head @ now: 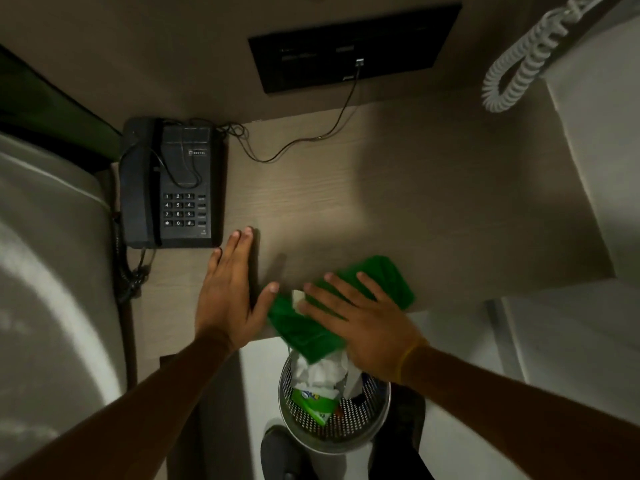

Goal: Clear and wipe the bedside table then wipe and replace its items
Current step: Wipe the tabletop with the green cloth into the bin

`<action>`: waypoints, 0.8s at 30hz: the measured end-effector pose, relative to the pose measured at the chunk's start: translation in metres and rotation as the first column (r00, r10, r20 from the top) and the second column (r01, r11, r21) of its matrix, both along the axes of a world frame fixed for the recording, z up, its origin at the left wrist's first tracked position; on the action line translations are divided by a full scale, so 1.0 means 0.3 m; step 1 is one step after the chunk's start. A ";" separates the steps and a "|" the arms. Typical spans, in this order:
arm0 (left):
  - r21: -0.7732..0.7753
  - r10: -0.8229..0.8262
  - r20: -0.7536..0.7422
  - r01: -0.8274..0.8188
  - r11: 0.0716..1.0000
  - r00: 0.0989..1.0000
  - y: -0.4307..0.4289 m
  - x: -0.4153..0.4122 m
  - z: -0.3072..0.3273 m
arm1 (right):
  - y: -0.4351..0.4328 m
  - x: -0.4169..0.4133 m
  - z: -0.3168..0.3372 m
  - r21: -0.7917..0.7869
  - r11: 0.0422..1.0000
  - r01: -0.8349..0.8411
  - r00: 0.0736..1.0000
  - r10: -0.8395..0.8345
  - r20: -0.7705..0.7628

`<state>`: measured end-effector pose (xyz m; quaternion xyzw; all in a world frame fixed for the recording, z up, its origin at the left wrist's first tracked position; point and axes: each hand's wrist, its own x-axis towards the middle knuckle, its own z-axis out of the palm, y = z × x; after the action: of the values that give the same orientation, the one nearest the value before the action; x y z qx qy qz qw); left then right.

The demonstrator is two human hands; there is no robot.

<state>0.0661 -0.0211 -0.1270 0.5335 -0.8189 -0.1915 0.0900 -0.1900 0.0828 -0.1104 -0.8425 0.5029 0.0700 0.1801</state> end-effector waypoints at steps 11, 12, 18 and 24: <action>-0.017 -0.021 0.066 0.023 1.000 0.998 -0.005 -0.005 -0.002 | -0.314 -0.867 -0.002 -0.175 0.472 0.864 0.453 -0.881 -0.138; -0.017 -0.022 0.067 0.023 1.000 0.997 -0.004 -0.005 -0.004 | -0.380 -0.825 -0.021 -0.188 0.355 0.916 0.341 -0.934 -0.106; -0.002 0.019 0.011 -0.019 1.000 1.000 0.001 -0.002 -0.007 | -0.534 -0.326 -0.028 -0.171 0.642 0.748 0.645 -0.763 -0.043; 0.021 0.020 -0.005 -0.019 1.000 1.000 -0.001 -0.003 -0.003 | -0.183 -0.101 0.005 -0.072 0.985 0.157 0.984 -0.162 -0.077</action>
<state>0.0653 -0.0215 -0.1280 0.5418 -0.8114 -0.2008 0.0883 -0.2204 0.0278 -0.1088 -0.8013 0.5778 0.0738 0.1365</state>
